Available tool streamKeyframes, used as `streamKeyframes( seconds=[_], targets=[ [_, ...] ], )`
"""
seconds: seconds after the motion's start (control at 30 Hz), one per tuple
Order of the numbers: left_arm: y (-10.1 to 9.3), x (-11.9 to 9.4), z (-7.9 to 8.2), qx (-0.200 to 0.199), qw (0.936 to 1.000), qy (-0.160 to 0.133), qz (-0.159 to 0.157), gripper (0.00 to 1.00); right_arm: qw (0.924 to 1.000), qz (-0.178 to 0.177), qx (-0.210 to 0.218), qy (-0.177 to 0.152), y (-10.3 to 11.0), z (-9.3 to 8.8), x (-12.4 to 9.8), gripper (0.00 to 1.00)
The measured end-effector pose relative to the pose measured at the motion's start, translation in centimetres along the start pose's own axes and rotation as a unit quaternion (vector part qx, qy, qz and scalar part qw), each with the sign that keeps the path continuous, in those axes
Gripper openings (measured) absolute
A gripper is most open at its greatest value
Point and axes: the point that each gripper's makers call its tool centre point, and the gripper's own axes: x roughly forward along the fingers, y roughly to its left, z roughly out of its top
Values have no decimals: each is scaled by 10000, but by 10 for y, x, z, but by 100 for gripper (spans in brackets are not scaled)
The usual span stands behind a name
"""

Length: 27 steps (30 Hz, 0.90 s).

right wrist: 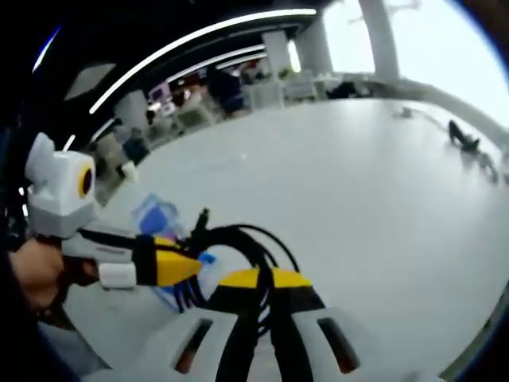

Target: Arrange the tabletop items into an orderly group along one side of the table until the central work area is clear of visible clutter.

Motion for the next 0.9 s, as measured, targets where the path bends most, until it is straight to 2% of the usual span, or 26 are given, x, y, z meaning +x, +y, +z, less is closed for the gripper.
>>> streamKeyframes(
  seconds=[0.63, 0.9],
  targets=[
    [9, 25, -26, -3, 9987, 401, 326, 9, 9987, 106, 86, 497, -13, -36, 31, 0],
    [9, 29, -32, 228, 9976, 493, 420, 11, 9980, 114, 104, 616, -15, -41, 39, 0]
  ],
)
